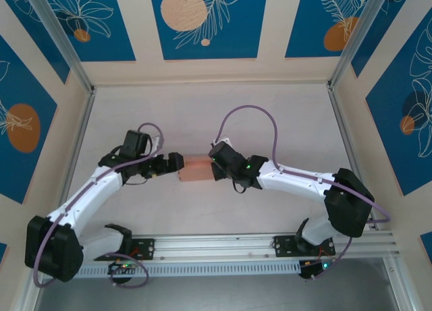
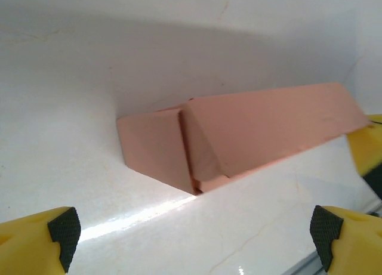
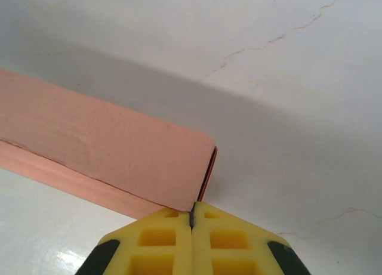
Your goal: Fold the paper box
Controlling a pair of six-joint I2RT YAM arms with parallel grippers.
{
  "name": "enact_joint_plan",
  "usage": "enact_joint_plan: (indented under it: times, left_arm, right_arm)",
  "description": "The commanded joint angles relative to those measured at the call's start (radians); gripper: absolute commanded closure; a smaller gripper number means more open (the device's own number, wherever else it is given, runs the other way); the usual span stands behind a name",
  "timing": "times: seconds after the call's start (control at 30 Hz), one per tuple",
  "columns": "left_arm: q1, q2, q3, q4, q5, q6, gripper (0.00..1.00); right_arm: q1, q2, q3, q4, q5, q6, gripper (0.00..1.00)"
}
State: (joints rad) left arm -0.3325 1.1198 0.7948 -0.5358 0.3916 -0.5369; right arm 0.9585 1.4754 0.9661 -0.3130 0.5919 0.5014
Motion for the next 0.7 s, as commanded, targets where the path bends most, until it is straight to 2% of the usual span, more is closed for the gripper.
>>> enact_joint_plan:
  times: [0.0, 0.07, 0.23, 0.53, 0.63, 0.67]
  left_arm:
    - [-0.008, -0.044, 0.076, -0.062, -0.008, -0.007, 0.00]
    - [-0.008, -0.036, 0.096, -0.069, -0.076, 0.006, 0.00]
    - [-0.038, 0.053, 0.093, 0.039, -0.126, 0.013, 0.00]
    - [-0.122, 0.191, 0.073, 0.043, -0.260, 0.072, 0.00]
    - [-0.131, 0.195, 0.046, 0.048, -0.277, 0.074, 0.06]
    - [-0.131, 0.195, 0.032, 0.056, -0.283, 0.072, 0.11]
  right_arm:
    - [0.013, 0.005, -0.024, -0.011, 0.028, -0.011, 1.00]
    - [0.017, 0.005, -0.023, -0.007, 0.030, -0.015, 1.00]
    - [0.025, 0.008, -0.015, -0.019, 0.038, -0.015, 1.00]
    - [0.028, 0.017, -0.008, -0.029, 0.042, -0.011, 1.00]
    - [0.028, 0.020, -0.006, -0.035, 0.042, -0.011, 1.00]
    - [0.028, 0.020, -0.006, -0.037, 0.042, -0.008, 1.00]
